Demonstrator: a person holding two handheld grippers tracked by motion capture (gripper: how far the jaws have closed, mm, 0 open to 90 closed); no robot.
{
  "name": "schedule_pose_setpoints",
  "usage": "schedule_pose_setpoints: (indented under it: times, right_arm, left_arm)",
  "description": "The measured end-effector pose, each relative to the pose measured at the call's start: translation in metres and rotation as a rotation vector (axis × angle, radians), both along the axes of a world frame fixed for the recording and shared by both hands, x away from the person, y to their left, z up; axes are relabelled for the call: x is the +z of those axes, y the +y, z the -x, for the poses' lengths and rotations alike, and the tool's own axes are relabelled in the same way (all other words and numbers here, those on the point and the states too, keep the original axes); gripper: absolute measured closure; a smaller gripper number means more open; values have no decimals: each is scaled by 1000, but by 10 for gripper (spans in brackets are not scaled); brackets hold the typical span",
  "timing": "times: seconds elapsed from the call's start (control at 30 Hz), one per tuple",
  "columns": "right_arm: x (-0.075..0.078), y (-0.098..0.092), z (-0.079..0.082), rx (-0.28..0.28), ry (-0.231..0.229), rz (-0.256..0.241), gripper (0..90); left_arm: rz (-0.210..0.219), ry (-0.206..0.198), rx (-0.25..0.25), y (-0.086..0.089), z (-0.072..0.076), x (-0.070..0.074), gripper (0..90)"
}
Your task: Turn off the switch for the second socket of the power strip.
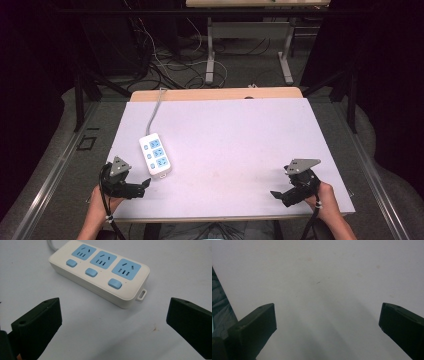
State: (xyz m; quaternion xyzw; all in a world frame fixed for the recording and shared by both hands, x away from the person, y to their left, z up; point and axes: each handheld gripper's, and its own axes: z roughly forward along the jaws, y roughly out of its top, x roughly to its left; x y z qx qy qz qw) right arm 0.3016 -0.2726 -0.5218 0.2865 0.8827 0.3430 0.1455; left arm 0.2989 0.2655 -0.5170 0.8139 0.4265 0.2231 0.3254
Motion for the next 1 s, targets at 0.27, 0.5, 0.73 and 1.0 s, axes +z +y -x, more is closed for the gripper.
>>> schedule_pose_setpoints:
  times: [0.27, 0.5, 0.73, 1.0]
  right_arm:
    - [0, 0, 0, -3, 2, -1, 7]
    - [0, 0, 1, 1, 8, 0, 7]
    - [0, 0, 0, 0, 6, 1, 7]
    - [0, 0, 0, 4, 2, 5, 7]
  left_arm:
    - [5, -13, -7, 0, 7, -2, 0]
    - [11, -24, -11, 0, 12, -3, 0]
    - [29, -38, 2, 0, 16, -5, 0]
    - [18, -28, -10, -1, 16, -6, 0]
